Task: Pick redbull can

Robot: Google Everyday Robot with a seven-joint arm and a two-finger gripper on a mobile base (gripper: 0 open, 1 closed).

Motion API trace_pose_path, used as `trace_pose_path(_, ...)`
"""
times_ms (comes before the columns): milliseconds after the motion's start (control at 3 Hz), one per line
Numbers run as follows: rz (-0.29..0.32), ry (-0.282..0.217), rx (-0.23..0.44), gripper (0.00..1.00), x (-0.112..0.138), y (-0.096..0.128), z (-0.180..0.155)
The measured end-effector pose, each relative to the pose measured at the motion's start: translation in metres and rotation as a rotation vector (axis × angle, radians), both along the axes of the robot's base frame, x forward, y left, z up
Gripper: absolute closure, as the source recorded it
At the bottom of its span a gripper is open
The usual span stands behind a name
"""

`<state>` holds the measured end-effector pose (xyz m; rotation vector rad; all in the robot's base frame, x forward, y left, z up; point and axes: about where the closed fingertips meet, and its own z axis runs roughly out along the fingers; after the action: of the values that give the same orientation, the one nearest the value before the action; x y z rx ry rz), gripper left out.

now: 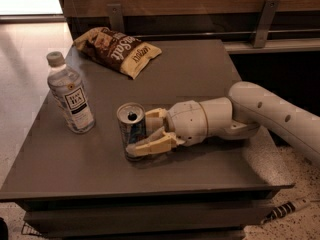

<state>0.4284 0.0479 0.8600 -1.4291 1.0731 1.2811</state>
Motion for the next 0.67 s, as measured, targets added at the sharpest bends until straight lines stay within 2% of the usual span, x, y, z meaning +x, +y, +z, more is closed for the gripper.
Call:
trace_pose_path(333,0.007,-0.015,-0.009,1.0,0.005,0.001,0.013)
trace_pose_path(667,0.01,-0.051,-0.03,1.0,0.014,-0.001,0.043)
